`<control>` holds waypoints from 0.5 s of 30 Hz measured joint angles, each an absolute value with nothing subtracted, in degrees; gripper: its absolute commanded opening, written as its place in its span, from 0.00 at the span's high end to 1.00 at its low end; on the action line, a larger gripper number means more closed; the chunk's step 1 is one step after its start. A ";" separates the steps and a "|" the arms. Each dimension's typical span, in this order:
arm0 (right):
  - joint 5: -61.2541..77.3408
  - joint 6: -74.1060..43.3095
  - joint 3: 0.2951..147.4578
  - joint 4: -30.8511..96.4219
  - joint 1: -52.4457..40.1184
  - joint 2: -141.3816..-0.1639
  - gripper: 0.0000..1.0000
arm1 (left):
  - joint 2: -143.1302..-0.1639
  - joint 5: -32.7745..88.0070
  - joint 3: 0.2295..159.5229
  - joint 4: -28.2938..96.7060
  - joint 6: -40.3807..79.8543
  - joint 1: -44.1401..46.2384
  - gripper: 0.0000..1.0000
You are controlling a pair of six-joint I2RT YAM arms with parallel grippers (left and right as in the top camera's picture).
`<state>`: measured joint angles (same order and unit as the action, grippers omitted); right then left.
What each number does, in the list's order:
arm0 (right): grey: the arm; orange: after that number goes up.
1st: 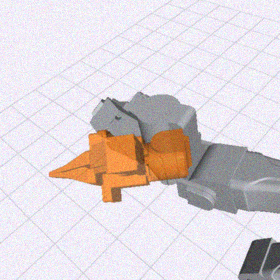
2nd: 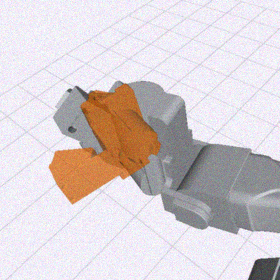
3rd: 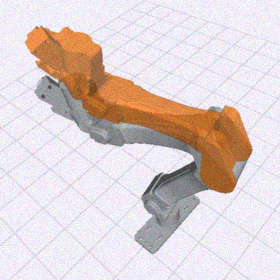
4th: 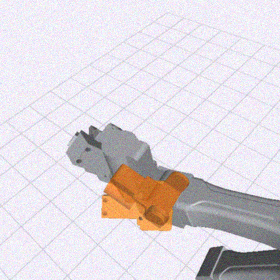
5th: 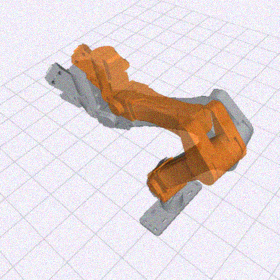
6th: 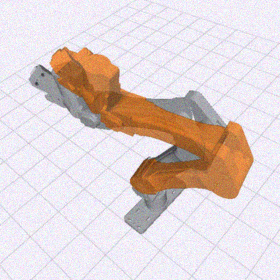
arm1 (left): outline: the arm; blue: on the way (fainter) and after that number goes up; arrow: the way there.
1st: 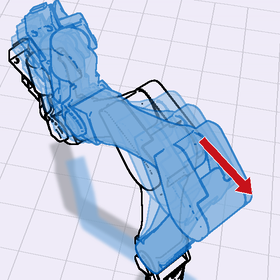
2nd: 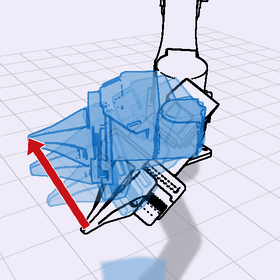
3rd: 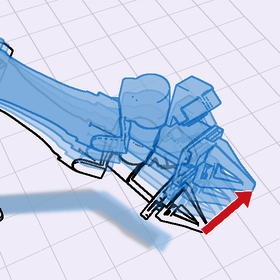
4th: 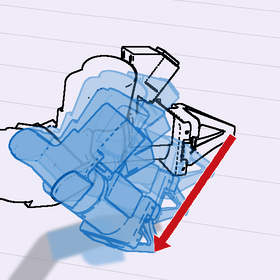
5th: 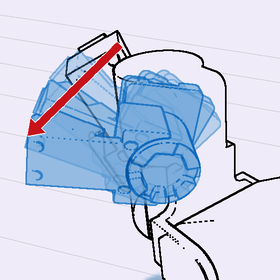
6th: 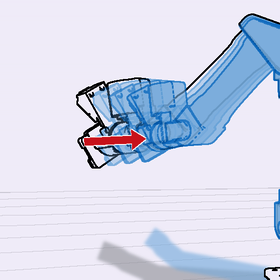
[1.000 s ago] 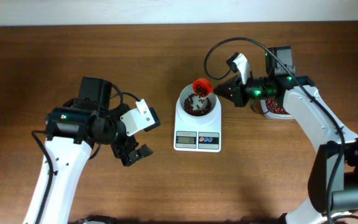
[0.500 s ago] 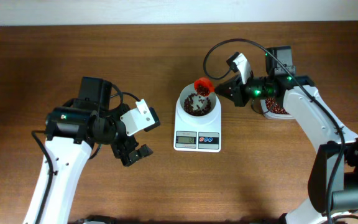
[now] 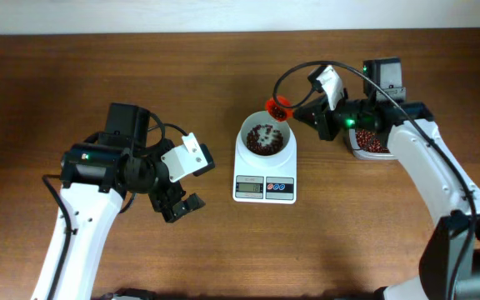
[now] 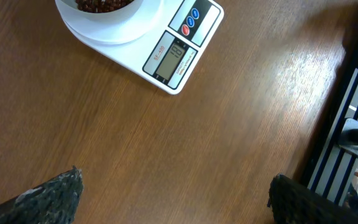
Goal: Scoop and weigh 50g on scale
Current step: 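Keep tilting the scoop over the bowl to empty remaining beans, then carry the empty scoop right back over the bean tub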
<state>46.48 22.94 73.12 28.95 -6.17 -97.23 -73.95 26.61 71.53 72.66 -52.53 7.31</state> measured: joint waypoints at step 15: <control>31.00 23.14 73.19 34.59 -13.76 -94.83 0.96 | -73.95 26.61 71.53 72.66 -52.56 7.29 0.01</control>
